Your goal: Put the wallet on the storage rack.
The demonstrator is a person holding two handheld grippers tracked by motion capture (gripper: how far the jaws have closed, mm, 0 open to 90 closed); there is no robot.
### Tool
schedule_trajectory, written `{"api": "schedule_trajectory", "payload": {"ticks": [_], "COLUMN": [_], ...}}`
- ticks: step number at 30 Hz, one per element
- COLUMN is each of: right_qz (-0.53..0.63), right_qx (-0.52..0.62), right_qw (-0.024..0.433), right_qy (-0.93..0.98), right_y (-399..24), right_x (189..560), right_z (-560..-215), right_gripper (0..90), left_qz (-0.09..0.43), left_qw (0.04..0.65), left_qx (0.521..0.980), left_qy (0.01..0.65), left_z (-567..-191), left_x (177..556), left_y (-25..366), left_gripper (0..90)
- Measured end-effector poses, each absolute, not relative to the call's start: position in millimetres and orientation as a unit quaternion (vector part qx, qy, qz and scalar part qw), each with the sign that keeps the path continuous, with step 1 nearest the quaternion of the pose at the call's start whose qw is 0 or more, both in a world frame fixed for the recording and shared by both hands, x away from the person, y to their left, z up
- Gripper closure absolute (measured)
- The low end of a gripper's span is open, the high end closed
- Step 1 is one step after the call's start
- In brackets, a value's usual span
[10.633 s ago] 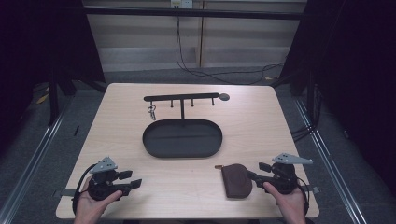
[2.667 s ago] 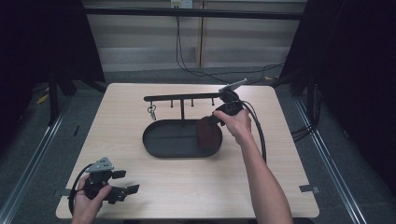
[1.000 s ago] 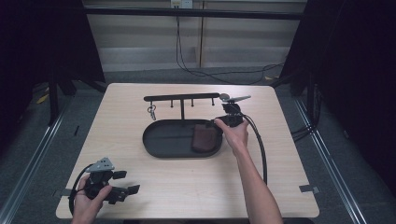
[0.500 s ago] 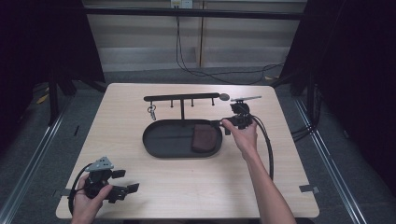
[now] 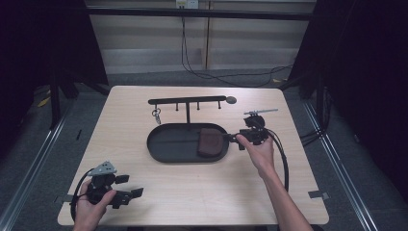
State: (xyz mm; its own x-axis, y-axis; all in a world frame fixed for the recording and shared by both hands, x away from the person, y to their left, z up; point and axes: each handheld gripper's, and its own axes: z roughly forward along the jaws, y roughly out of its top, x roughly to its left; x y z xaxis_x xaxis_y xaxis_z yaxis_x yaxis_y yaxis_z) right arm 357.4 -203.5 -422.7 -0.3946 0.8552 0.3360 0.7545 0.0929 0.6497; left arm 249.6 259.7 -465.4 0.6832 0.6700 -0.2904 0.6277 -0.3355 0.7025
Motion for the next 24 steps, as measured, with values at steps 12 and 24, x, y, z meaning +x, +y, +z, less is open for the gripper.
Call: {"api": "schedule_trajectory", "payload": {"ticks": [12,24], "right_qz": [0.407,0.393], "right_qx": [0.548,0.556], "right_qw": [0.092,0.107], "right_qy": [0.725,0.724], "right_y": [-228,-255], "right_x": [304,256], "right_z": [-430,-440], "right_gripper": [17.9,16.2], "left_qz": [0.028,0.025], "left_qw": [0.417,0.420], "left_qx": [0.815,0.810], "left_qy": [0.401,0.409], "left_z": [-465,-466], "left_x": [249,249], "left_y": [260,259], "left_gripper": [17.4,17.4]}}
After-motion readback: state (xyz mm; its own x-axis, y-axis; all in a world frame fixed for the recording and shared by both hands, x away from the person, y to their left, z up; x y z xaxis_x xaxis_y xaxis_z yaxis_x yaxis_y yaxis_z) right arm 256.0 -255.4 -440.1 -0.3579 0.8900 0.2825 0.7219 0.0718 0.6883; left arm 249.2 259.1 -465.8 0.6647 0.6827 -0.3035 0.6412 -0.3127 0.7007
